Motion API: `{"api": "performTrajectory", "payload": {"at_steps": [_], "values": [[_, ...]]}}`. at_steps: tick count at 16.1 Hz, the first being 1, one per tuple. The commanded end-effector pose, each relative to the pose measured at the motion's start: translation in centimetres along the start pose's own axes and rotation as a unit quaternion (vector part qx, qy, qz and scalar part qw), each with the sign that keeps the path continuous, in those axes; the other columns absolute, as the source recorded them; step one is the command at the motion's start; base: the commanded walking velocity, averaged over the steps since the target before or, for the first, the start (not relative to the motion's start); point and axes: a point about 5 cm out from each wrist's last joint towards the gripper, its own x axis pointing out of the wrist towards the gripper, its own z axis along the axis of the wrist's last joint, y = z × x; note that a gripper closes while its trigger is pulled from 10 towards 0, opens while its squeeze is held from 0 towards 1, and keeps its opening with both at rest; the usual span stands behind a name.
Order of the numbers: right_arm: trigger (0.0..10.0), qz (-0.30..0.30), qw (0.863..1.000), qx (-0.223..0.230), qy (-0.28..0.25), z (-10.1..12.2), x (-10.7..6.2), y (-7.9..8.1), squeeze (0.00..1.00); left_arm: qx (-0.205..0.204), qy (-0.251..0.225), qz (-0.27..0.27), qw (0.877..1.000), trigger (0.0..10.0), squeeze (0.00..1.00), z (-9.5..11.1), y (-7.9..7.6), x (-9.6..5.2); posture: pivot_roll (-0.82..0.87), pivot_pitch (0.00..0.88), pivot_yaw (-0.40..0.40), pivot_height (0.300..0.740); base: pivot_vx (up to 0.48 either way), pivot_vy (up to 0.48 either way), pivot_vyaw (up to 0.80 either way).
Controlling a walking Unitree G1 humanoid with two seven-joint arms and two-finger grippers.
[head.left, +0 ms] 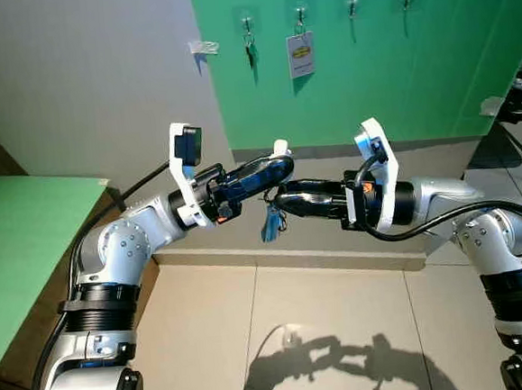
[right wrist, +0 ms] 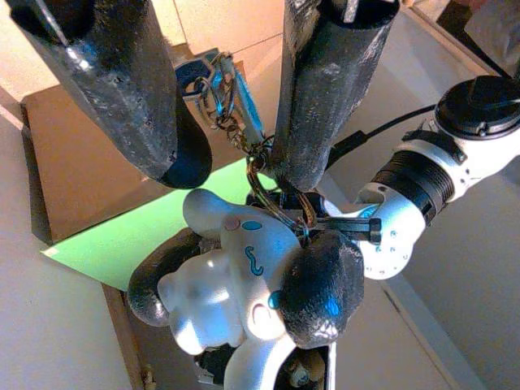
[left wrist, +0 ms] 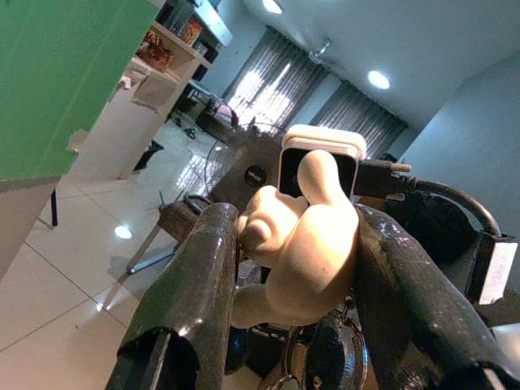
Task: Hang keys on a hook
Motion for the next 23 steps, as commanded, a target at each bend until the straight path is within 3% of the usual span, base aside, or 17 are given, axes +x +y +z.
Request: {"api": "performTrajectory", "payload": {"at_steps": [1, 2, 16, 20, 21, 22, 23], "values": [[9.6, 0.017, 1.000, -0.006, -0.014, 0.9, 0.2, 0.4, 0.00, 0.013, 0.007, -0.010, 1.000, 0.0, 0.00, 0.6, -0.4, 0.3, -0.24, 0.000, 0.091, 0.740, 0.000, 0.000, 0.00], [0.0, 0.025, 0.999, -0.005, -0.027, 1.3, 0.2, 0.6, 0.00, 0.013, 0.009, -0.009, 1.000, 0.0, 0.00, 0.6, -0.4, 0.3, -0.24, 0.000, 0.092, 0.740, 0.000, 0.000, 0.00], [0.0, 0.049, 0.995, -0.003, -0.084, 2.7, 0.3, 1.2, 0.00, 0.015, 0.016, -0.008, 1.000, 0.0, 0.00, 0.4, -0.3, 0.2, -0.24, 0.000, 0.095, 0.740, 0.000, 0.000, 0.00], [0.0, 0.041, 0.995, -0.001, -0.092, 2.8, 0.3, 1.1, 0.00, 0.033, 0.016, 0.017, 0.999, 0.0, 0.00, 0.4, 0.2, -0.1, -0.24, 0.000, 0.093, 0.740, 0.000, 0.000, 0.00], [0.0, 0.038, 0.995, 0.000, -0.095, 2.8, 0.2, 1.0, 0.00, 0.055, 0.021, 0.044, 0.997, 0.0, 0.00, 0.5, 0.7, -0.2, -0.24, 0.000, 0.093, 0.740, 0.000, 0.000, 0.00], [0.0, 0.034, 0.995, 0.001, -0.096, 2.7, 0.2, 0.9, 0.00, 0.107, 0.029, 0.104, 0.988, 10.0, 0.00, 0.7, 1.7, -0.2, -0.24, 0.000, 0.093, 0.740, 0.000, 0.000, 0.00], [0.0, 0.030, 0.995, 0.003, -0.097, 2.6, 0.2, 0.8, 0.00, 0.139, 0.029, 0.158, 0.977, 10.0, 1.00, 1.1, 2.8, -0.2, -0.24, 0.000, 0.093, 0.740, 0.000, 0.000, 0.00]]}}
